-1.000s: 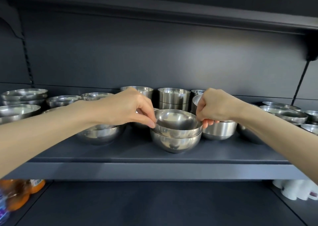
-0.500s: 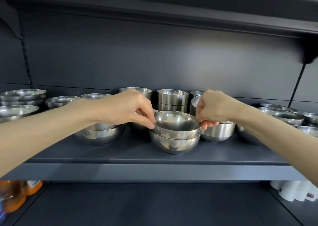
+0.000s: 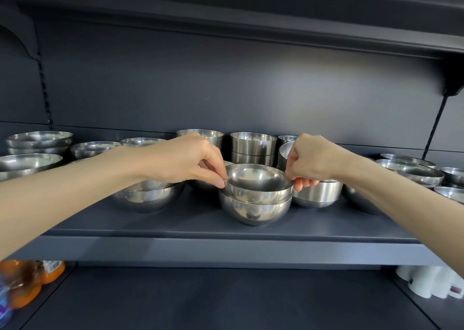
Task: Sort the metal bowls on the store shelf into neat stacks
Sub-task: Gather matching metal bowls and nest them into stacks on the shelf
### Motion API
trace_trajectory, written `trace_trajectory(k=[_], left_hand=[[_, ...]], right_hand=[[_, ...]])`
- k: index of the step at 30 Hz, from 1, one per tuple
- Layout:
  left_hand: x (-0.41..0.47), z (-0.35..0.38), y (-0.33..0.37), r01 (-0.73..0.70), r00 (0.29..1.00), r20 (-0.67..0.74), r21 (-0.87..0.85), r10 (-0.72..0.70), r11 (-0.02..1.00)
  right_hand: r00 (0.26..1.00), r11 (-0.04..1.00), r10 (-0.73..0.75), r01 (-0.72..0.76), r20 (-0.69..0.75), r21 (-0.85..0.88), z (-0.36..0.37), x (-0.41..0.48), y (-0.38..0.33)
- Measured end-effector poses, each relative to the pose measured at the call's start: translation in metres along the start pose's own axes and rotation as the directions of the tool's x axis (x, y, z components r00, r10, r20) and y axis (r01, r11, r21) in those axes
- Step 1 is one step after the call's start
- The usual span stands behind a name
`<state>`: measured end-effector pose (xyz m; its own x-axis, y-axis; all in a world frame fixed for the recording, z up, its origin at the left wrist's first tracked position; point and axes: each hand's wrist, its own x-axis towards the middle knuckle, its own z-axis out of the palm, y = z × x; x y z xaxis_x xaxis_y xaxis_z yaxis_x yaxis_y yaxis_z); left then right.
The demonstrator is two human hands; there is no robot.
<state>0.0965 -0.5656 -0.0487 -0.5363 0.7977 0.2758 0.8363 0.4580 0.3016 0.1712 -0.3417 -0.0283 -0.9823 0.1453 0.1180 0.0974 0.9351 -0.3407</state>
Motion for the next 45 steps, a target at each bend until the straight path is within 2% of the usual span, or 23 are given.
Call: trace_trajectory(k=[22, 33, 40, 45], left_hand=[[-0.001, -0.006, 0.008, 0.048, 0.998, -0.032, -0.001, -0.048, 0.999], [0.008, -0.020, 0.024, 0.076, 0.996, 0.035, 0.144, -0.081, 0.987], [0.022, -0.043, 0.041, 0.133, 0.975, 0.125, 0.324, -0.182, 0.937], [0.027, -0.061, 0.050, 0.187, 0.966, 0.088, 0.415, -0.244, 0.891]], right_hand=[[1.000, 1.000, -0.029, 0.029, -0.007, 0.011, -0.002, 0.000, 0.005], [0.995, 0.994, -0.094, 0.095, 0.031, -0.059, -0.011, 0.007, 0.009], [0.972, 0.973, -0.204, 0.214, 0.112, -0.087, -0.030, 0.015, 0.001], [0.939, 0.939, -0.305, 0.324, 0.158, -0.115, -0.040, 0.023, -0.009]])
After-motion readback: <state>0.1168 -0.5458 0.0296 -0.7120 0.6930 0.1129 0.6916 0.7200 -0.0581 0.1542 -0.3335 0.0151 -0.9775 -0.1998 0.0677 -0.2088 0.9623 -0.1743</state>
